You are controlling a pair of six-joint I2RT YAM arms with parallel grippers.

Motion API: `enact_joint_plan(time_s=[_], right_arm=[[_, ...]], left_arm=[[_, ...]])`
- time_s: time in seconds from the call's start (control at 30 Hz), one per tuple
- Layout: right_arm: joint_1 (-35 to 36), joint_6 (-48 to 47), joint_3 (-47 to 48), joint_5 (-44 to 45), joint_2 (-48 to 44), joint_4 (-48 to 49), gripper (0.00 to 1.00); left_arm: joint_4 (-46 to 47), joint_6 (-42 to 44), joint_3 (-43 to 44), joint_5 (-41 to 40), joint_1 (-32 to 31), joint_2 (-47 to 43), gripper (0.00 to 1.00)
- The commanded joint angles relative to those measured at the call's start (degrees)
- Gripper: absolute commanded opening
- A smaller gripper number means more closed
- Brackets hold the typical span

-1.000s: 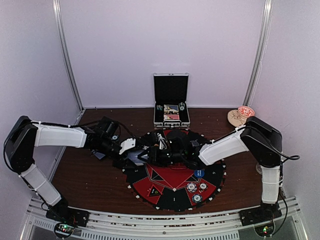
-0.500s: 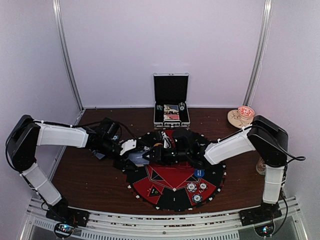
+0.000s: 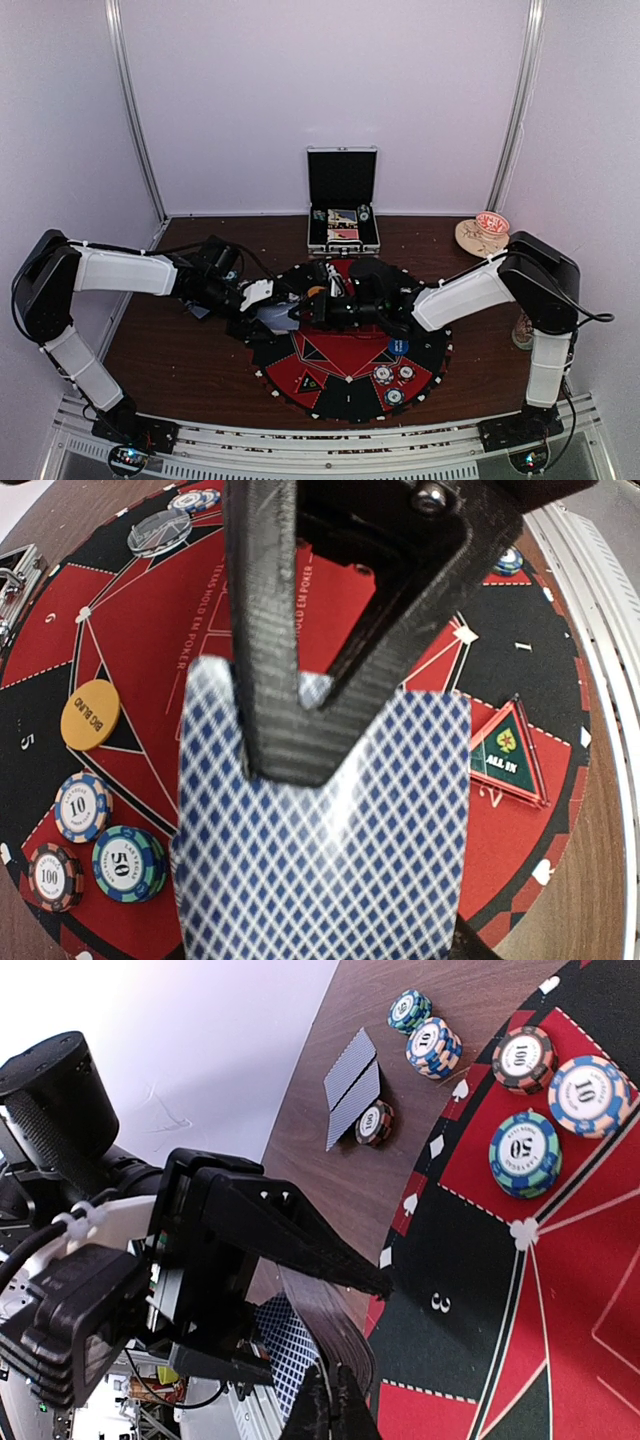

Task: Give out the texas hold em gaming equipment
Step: Distribute the poker card in the small blind area.

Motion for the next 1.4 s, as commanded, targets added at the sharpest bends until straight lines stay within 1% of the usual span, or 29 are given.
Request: enact_joint_plan(time_s=[0.0,0.5,0.6,0.67,0.8,0.9,0.97,1.1,1.2,1.3,1.37], right_arm=[[-0.06,-1.26,-4.44,2.32,-5.38,1.05,0.0],[-3.99,1.35,-26.49,9.7,-23.4,9.77,0.0],[-4.74,2.63,-32.35,12.85,-28.64,10.69,0.0],[-5.08,3.48,-36.5,16.15,-33.33,9.3,0.0],[-5.62,5.63,-45.04,24.87,-44.99,2.65,0.0],[-5.9,7.86,-49.91,31.03,-55.66,-5.07,0.0],[-5.92,9.49,-52.44,34.83,-63.75,-11.46,0.0],[-5.92,12.67,-55.04,42.41,-81.38,-28.81,0.0],[-6.08,14.63,-55.87,45.88,-92.66,-39.91,0.0],[-6.09,16.2,-56.31,46.95,-96.87,-46.84,0.0],[-6.05,16.07,-56.6,46.07,-96.31,-47.18,0.0]], left_arm=[[1.4,0.81,1.59,1.17,-0.07,0.11,0.47],[1.39,0.9,1.41,1.21,-0.01,-0.23,0.46],[1.37,0.86,1.38,1.26,-0.07,-0.43,0.46],[1.37,0.96,1.25,1.28,-0.02,-0.61,0.46],[1.37,0.99,1.2,1.51,-0.01,-0.77,0.46],[1.3,0.99,1.2,1.59,-0.07,-0.93,0.46],[1.34,0.99,1.22,1.66,0.0,-1.02,0.46],[1.31,0.98,1.12,1.78,-0.08,-1.22,0.46],[1.29,0.99,1.15,1.83,-0.07,-0.96,0.46],[1.2,0.99,1.32,1.88,-0.04,-0.62,0.46],[1.2,0.97,1.38,1.81,-0.04,-0.51,0.46]])
